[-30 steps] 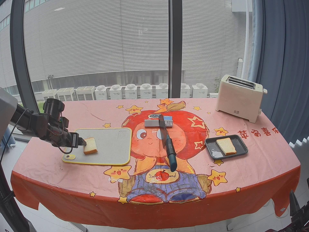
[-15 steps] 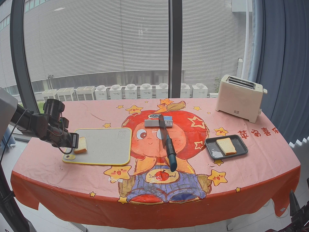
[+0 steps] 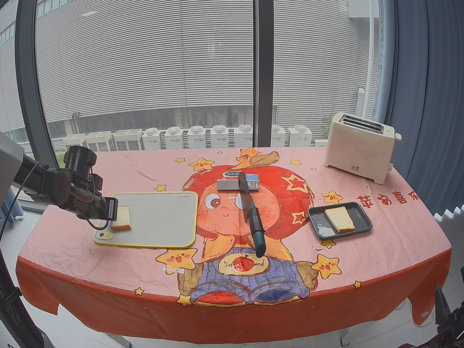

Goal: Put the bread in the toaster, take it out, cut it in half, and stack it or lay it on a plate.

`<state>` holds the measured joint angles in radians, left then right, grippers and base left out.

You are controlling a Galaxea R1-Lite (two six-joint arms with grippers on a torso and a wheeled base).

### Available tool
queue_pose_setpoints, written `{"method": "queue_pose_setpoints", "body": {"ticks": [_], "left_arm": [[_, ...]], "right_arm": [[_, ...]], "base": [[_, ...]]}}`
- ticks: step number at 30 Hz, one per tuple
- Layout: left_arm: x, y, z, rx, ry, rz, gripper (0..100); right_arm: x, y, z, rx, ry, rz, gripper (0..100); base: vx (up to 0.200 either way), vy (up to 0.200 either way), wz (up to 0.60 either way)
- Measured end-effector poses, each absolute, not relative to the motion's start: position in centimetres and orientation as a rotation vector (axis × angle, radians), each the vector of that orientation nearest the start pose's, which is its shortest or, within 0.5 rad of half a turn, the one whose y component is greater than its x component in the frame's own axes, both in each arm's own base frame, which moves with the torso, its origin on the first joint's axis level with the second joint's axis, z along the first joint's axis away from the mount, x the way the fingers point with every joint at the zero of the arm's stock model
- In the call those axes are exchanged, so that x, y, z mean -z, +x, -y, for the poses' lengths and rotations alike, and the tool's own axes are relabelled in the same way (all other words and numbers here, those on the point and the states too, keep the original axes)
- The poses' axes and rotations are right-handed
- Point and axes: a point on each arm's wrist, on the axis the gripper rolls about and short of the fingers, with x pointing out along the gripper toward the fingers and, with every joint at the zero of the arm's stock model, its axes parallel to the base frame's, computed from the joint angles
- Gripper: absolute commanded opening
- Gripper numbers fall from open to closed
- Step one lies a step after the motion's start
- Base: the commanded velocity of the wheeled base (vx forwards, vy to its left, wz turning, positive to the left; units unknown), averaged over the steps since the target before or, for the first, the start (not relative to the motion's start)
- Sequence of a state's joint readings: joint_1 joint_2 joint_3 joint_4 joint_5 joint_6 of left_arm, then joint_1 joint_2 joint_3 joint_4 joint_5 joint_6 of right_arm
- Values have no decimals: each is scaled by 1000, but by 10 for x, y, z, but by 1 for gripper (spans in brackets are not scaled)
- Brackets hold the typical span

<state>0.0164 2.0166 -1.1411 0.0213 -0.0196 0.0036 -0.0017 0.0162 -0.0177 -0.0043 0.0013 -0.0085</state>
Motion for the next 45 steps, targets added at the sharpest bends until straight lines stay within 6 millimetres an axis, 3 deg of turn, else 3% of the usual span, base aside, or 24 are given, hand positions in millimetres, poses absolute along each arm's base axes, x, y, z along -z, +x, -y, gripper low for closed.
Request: {"method": "queue_pose_setpoints", "body": {"ticks": [11,20,26,32,45], "left_arm": [[-133,351,-6,10,-19,-820,0],[-159,319,-4,20,-8,-764,0],[-165,294,1,36,-4,-734,0],[-171,283,7,53,0,-620,0],[-171,262,14,74,8,-600,0]], "right_arm": [[-81,-23,0,0,-9,5,100],[-81,-23,0,0,-9,5,100],[-81,-23,0,0,-9,5,100],[-81,-23,0,0,-9,5,100],[-81,-23,0,0,-9,6,100]], "base": [[0,0,0],[0,0,0],[0,0,0],[0,0,0],[0,-200,0]]}}
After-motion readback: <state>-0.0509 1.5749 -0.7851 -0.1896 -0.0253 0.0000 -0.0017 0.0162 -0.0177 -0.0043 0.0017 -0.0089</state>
